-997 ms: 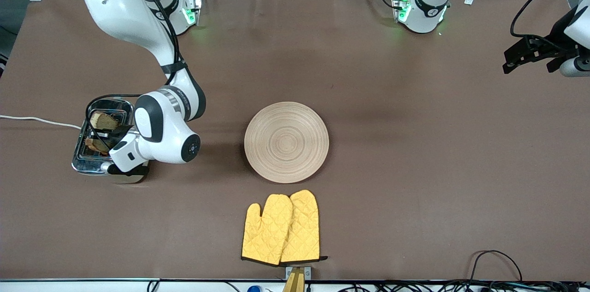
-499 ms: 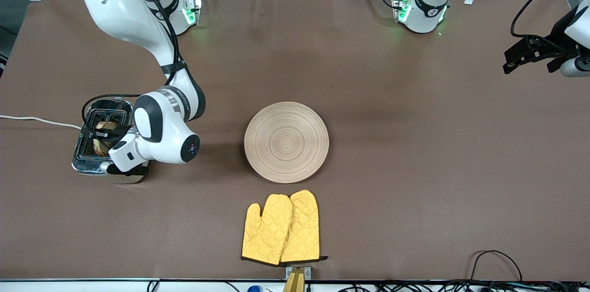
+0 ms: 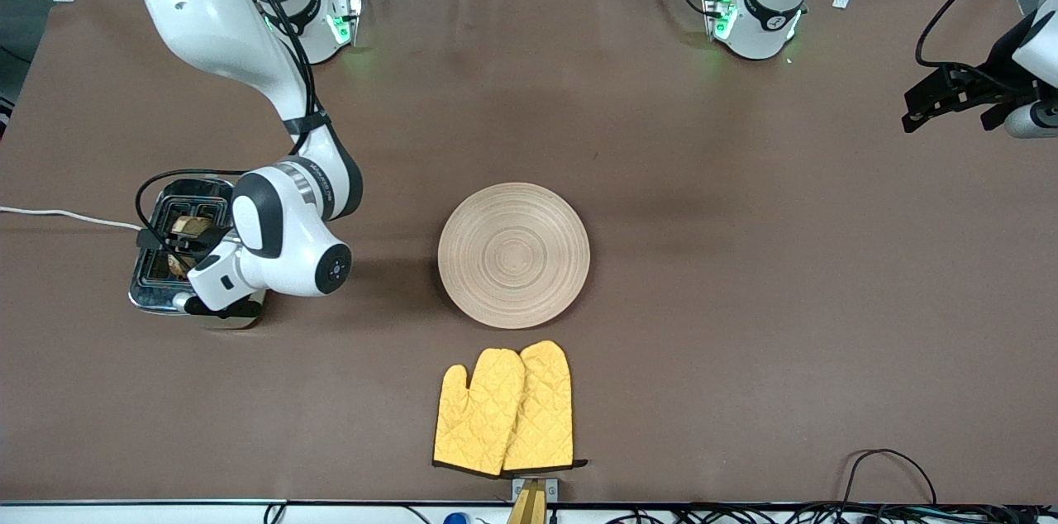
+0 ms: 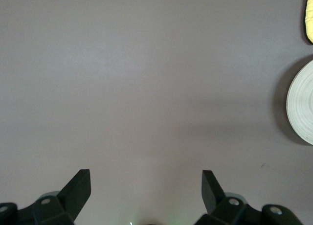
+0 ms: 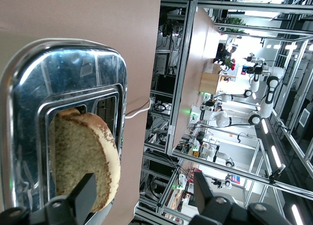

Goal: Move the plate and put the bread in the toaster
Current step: 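Lower the bread into the toaster slot with the right gripper, then open the right gripper and lift it away from the toaster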

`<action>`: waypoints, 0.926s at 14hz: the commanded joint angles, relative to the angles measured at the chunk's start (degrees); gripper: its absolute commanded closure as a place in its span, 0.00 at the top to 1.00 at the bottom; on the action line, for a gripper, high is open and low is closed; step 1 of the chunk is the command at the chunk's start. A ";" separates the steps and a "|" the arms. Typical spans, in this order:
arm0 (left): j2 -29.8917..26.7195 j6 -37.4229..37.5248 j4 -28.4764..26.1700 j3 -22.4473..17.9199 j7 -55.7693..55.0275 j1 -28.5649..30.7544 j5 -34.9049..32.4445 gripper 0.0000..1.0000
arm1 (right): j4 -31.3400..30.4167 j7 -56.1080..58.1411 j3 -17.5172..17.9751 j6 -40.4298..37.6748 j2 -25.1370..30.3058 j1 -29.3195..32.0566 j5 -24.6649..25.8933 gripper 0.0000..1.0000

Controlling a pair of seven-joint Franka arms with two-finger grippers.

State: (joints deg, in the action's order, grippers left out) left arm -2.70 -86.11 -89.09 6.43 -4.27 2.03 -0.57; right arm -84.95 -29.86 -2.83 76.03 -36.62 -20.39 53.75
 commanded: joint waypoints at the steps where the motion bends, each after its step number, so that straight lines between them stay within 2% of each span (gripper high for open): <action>1: 0.07 -0.28 0.32 -0.10 0.75 0.08 0.57 1.00 | 0.66 -0.99 0.89 0.00 1.03 0.61 -2.06 1.00; 4: 0.15 -0.37 0.32 -0.10 0.75 0.08 0.57 1.00 | 1.98 -0.99 1.24 -0.27 2.34 -0.62 -2.77 1.00; 7: 0.15 -0.37 0.32 -0.10 0.75 -0.01 0.57 1.00 | 2.07 -0.99 1.59 0.17 6.03 -0.71 -4.78 1.00; 13: 0.07 -0.19 0.32 -0.10 0.75 -0.01 0.57 1.00 | 1.98 -0.90 2.21 -1.14 14.82 -1.58 -13.57 1.00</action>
State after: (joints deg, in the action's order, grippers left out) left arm -2.69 -86.12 -89.09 6.44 -4.24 2.01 -0.57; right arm -81.19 -29.97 -1.03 75.51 -25.44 -21.70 42.48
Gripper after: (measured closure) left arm 0.000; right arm 0.000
